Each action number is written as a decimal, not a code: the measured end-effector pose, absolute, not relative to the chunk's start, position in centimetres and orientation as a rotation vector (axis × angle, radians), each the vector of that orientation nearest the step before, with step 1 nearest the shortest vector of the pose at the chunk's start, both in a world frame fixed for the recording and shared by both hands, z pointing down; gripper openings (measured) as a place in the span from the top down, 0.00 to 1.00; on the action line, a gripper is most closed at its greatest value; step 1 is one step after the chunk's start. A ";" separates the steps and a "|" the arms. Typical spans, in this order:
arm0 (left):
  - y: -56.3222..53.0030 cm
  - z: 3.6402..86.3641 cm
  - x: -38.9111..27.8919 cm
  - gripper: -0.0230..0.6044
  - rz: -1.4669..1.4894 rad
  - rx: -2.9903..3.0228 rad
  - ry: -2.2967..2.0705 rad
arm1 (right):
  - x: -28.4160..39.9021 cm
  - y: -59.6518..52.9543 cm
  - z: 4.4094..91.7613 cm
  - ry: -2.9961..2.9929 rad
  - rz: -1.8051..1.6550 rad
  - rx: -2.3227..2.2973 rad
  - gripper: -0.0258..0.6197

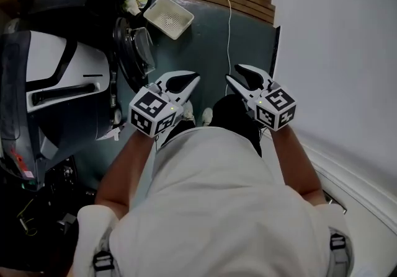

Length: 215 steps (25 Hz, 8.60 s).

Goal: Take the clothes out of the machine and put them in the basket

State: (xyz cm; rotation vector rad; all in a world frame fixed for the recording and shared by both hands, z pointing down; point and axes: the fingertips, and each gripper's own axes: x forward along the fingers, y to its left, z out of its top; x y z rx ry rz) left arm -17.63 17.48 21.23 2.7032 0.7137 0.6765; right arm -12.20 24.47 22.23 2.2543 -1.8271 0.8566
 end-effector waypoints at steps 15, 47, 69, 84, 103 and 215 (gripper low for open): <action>12.2 23.5 0.2 0.97 0.684 2.694 0.367 | 6.6 16.2 25.8 -2.062 0.834 1.848 0.71; -8.6 37.1 12.7 0.97 0.581 2.524 -0.225 | 17.1 -17.5 45.2 -2.217 0.883 1.170 0.64; -19.9 50.1 23.4 0.97 0.341 2.246 -0.775 | 21.9 -34.7 65.3 -2.236 0.301 0.409 0.54; -22.2 54.4 22.0 0.97 0.295 2.234 -0.773 | 18.0 -42.8 75.8 -2.139 0.051 0.340 0.44; -23.4 57.9 20.7 0.97 0.235 2.222 -0.785 | 16.5 -49.7 84.6 -1.895 -0.368 -0.008 0.34; -13.5 67.7 19.6 0.97 0.328 2.203 -0.638 | 22.1 -20.1 101.8 -1.850 0.114 0.066 0.66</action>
